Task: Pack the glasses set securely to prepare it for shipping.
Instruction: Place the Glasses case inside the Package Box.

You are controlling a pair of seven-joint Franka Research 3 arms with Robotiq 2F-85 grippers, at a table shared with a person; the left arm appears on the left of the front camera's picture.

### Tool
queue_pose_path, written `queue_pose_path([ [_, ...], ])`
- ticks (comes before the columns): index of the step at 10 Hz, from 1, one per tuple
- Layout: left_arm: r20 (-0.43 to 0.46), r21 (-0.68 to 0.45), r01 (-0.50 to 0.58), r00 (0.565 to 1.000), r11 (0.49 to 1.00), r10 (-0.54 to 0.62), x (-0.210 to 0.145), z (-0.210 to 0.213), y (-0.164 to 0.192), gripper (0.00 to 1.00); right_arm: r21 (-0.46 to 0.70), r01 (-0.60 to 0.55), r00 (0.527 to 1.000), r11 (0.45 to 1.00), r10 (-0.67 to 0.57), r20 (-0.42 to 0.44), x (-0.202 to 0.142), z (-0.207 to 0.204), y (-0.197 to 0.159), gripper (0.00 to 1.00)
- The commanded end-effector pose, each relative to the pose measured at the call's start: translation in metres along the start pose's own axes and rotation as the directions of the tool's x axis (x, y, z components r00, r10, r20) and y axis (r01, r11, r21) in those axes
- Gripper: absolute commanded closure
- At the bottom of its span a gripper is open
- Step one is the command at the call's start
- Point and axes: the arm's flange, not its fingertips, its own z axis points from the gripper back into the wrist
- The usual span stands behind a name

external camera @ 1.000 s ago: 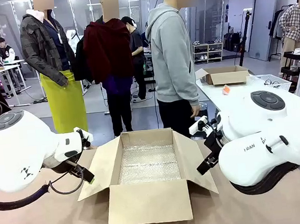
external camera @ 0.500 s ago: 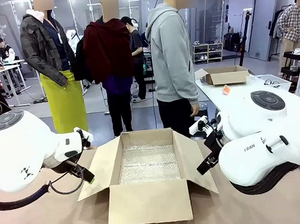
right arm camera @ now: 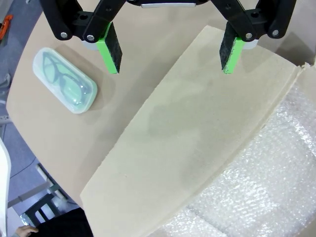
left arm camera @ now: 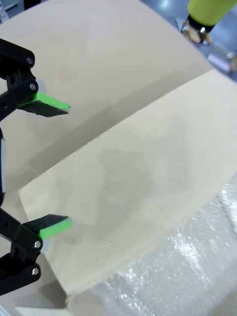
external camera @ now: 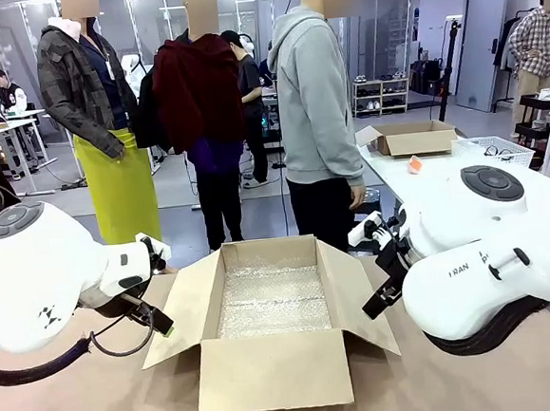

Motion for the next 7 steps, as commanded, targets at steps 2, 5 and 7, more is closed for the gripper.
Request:
queue_pose_path([
  [2,0.122,-0.147,-0.010,0.992,0.989,0.028,0.034,0.078,0.017,0.00,-0.058,0.029,0.999,0.998,-0.028,0.015,0.008,0.028,-0.028,0.00],
  [5,0.210,-0.221,0.085,0.977,0.972,-0.038,0.046,0.175,0.042,0.00,-0.012,0.026,1.000,1.000,-0.026,-0.012,0.005,0.059,-0.082,0.00],
  [7,0.266,-0.251,0.140,0.961,0.958,-0.070,0.040,0.221,0.051,0.00,-0.019,0.048,0.998,0.999,-0.049,-0.048,0.004,0.072,-0.110,0.00],
])
